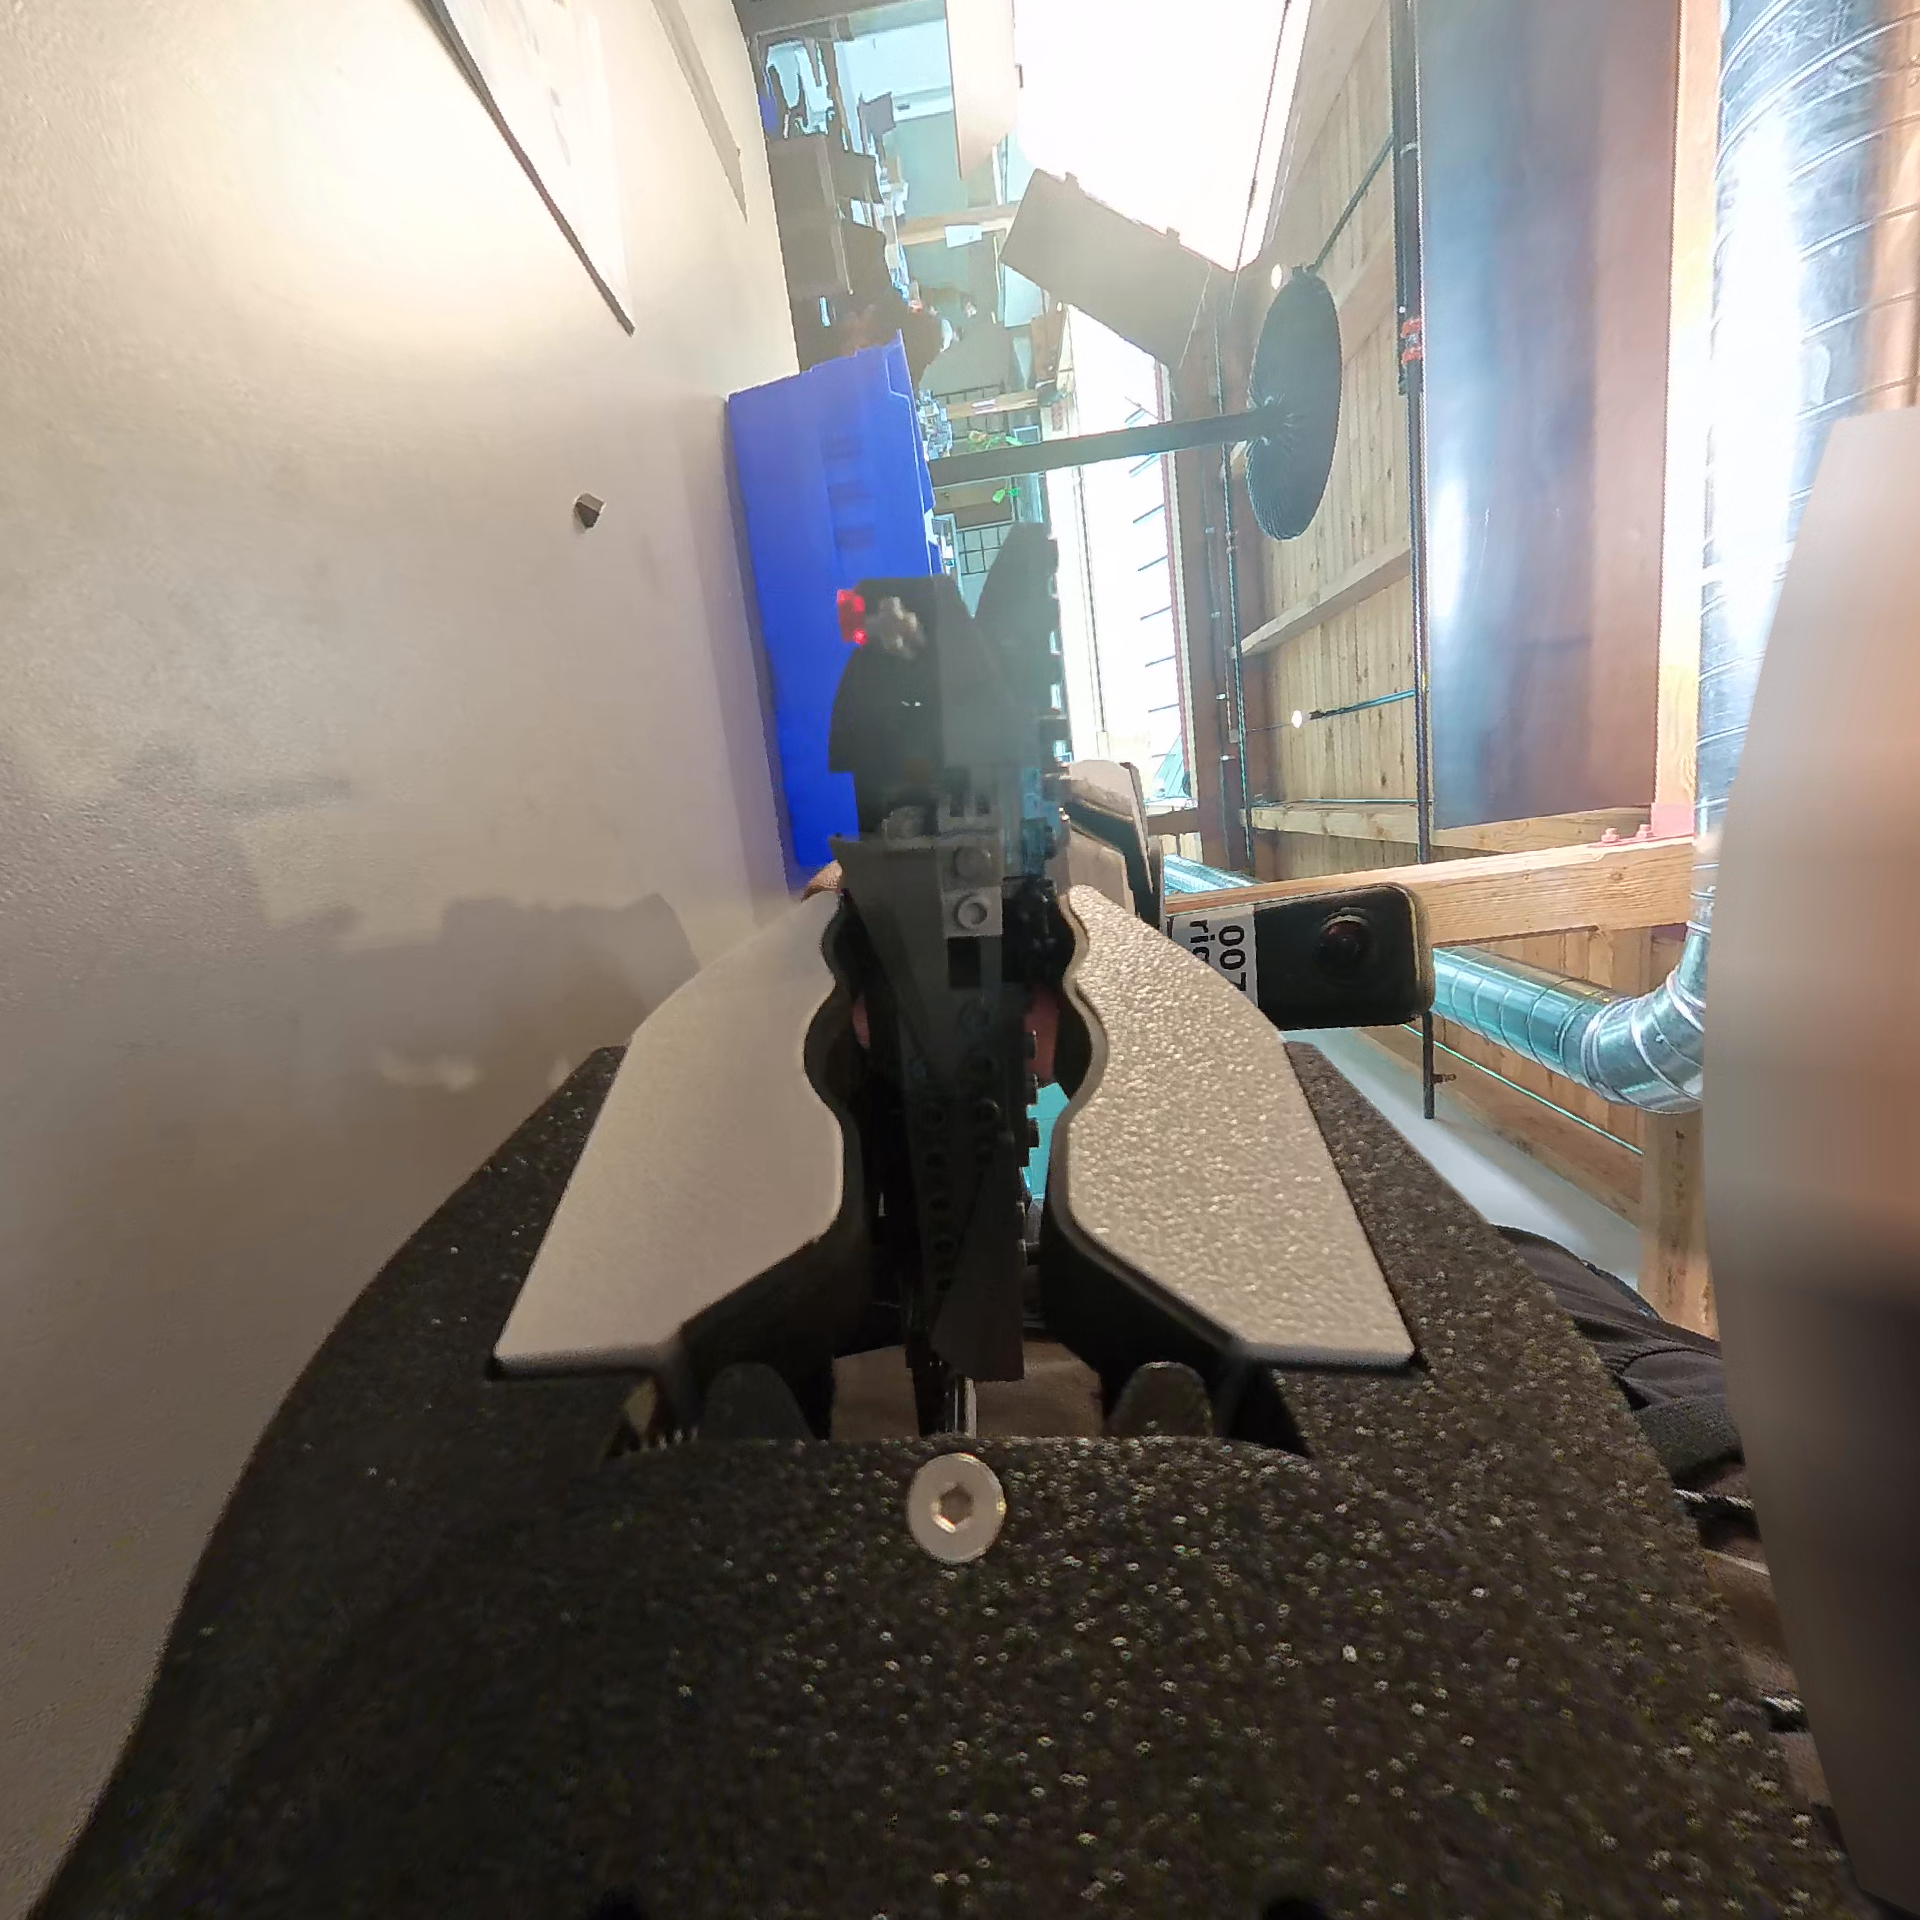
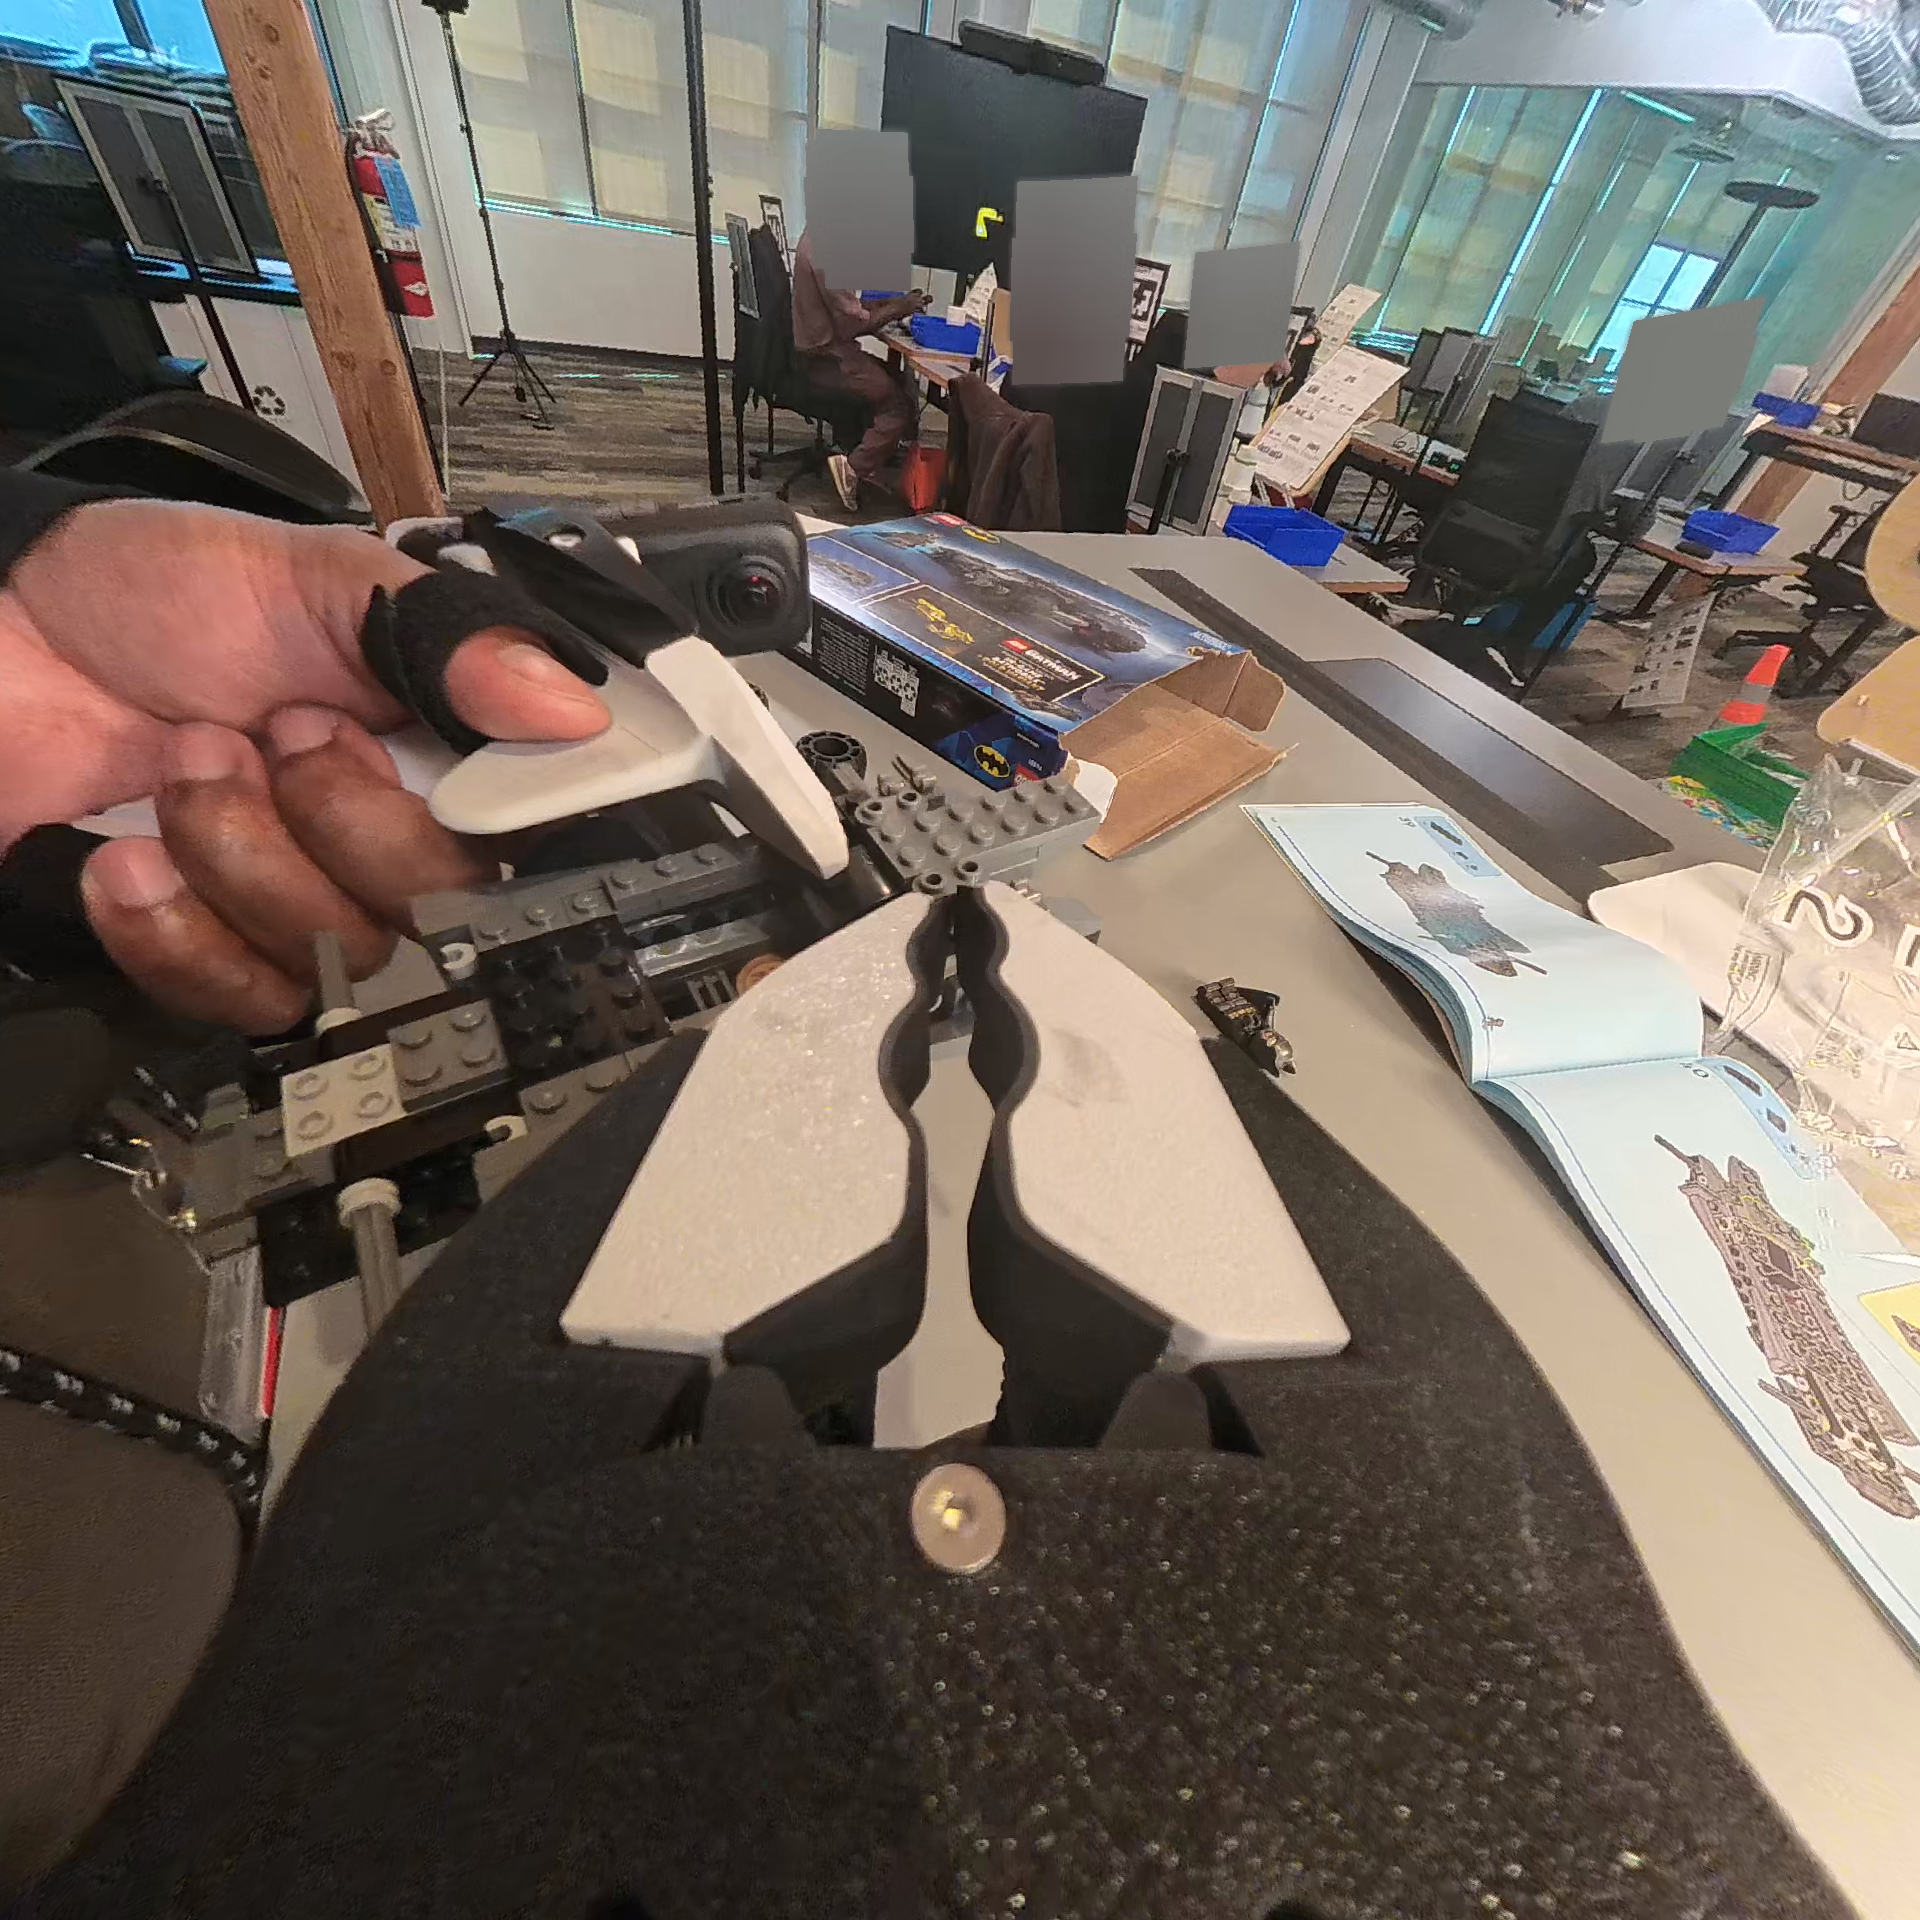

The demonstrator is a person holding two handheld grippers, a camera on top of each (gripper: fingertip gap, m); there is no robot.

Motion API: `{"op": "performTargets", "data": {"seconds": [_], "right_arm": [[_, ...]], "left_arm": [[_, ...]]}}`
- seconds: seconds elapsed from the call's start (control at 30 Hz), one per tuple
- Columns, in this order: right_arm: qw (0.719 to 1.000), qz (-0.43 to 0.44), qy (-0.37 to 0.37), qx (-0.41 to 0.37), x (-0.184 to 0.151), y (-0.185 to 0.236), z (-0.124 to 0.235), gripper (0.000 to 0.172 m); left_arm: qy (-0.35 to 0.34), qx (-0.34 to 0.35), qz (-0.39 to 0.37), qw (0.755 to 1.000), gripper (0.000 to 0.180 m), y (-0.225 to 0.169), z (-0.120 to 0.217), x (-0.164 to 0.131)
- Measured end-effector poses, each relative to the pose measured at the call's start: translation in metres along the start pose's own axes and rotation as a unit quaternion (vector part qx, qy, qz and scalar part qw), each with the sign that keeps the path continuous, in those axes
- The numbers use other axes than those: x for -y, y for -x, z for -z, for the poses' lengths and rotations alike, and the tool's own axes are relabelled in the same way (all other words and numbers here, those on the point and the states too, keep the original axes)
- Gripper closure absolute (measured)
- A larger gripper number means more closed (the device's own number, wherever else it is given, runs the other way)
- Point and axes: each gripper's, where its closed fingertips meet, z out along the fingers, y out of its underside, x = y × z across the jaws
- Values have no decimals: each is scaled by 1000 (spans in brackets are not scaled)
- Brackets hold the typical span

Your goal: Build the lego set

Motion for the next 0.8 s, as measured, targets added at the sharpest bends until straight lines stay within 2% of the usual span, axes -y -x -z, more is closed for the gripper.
{"op": "performTargets", "data": {"seconds": [0.17, 0.37, 0.47, 0.6, 0.7, 0.8], "right_arm": [[998, -54, -13, 9, 3, -2, -1, 168], [989, -144, -35, 8, 9, -9, 2, 156], [967, -254, -15, 8, 3, -15, 2, 145], [916, -399, 14, 35, -7, -12, -2, 126], [900, -433, 16, 54, -3, -3, -5, 124], [904, -424, 33, 50, -1, 5, -8, 123]], "left_arm": [[-8, -16, 5, 1000, 145, -2, -1, 2], [-28, -30, 18, 999, 146, 1, 3, 8], [-35, -42, 0, 998, 146, -1, 5, 11], [-50, -88, -28, 994, 145, -7, 8, 13], [-58, -120, -44, 990, 145, -9, 11, 14], [-60, -141, -58, 986, 146, -10, 13, 13]]}}
